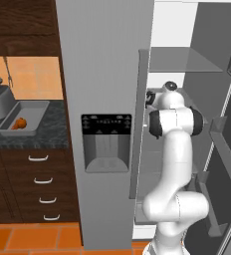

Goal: Place one carrot and one chicken drumstick in each tupperware on the nearby counter, to pack two identical lunches.

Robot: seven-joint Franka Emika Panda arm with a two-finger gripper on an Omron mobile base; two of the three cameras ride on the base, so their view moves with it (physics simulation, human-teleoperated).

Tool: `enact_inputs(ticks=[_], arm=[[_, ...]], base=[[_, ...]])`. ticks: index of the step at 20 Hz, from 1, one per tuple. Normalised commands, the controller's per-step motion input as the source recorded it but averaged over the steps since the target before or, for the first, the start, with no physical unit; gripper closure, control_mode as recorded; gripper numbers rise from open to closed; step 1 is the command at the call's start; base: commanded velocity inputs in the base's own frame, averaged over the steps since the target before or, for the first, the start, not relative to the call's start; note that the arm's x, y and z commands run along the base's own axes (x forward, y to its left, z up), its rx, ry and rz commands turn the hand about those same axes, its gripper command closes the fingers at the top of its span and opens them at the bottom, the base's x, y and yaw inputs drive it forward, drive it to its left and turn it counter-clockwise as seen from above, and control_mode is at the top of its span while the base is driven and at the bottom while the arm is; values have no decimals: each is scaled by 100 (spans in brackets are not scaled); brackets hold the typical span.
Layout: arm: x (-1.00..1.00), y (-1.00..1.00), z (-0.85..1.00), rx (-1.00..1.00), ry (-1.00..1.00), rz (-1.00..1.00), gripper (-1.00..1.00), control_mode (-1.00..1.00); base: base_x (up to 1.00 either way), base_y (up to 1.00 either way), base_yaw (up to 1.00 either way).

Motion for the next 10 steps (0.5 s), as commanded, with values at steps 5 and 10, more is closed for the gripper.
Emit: enact_inputs(ticks=[5,10], arm=[[-79,7,-49,3,-5,1,100,-100],[-100,-16,-6,32,-15,0,100,-100]], base=[[0,0,0],[0,0,0]])
